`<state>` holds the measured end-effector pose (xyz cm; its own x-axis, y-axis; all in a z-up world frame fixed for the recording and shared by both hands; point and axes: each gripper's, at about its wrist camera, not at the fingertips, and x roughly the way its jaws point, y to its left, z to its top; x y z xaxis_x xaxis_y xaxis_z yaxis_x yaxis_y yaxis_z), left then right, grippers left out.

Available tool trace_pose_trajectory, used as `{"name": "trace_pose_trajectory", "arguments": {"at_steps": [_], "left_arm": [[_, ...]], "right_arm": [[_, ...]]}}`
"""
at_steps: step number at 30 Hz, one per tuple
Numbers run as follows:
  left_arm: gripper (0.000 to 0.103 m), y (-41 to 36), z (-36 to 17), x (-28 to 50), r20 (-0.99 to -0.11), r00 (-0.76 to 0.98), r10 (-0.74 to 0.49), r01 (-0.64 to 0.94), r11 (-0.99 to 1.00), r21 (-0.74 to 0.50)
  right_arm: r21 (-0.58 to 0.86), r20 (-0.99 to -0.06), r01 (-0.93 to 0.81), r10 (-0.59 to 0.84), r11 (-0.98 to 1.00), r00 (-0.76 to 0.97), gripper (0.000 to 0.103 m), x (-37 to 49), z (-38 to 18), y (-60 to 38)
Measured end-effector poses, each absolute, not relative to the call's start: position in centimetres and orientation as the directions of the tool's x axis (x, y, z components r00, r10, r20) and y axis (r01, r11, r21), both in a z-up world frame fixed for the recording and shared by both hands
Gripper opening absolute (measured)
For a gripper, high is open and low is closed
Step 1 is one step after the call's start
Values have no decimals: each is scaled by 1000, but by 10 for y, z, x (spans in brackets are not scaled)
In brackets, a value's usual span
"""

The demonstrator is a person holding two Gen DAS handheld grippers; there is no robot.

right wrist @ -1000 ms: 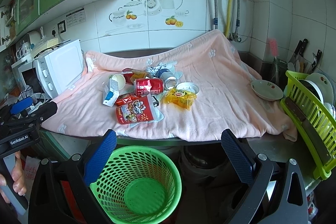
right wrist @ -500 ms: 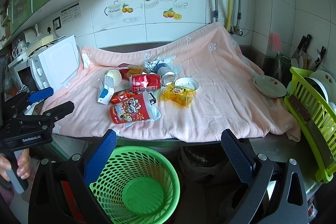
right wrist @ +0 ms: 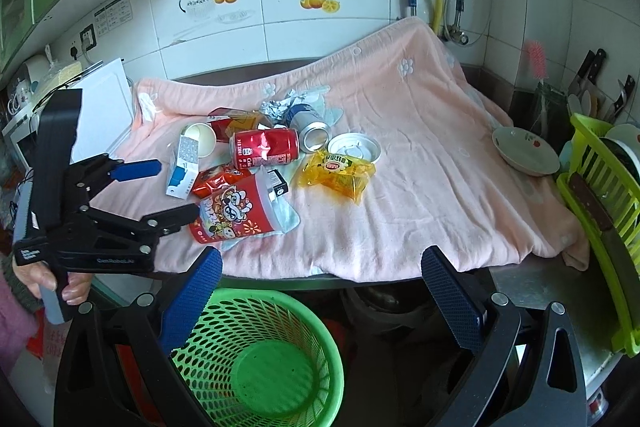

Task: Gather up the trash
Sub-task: 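Reach the left gripper to the red printed cup and close on it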

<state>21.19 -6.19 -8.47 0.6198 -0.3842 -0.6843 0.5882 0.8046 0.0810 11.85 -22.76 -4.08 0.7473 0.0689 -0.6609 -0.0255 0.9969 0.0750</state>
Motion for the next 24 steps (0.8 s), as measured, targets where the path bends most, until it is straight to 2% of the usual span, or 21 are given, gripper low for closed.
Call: {"name": "trace_pose_trajectory", "arguments": {"at_steps": [9,24], "left_arm": [[89,-83,-116,255,-742,531,-408,685,723,93],[92,-104,-150,282,-813,403,-421,806,584,97]], "right_arm": [[67,-685,-6,50,998,727,97,158,-49,-239],[88,-741,-70,112,994,662,97,212,-74,-248]]}}
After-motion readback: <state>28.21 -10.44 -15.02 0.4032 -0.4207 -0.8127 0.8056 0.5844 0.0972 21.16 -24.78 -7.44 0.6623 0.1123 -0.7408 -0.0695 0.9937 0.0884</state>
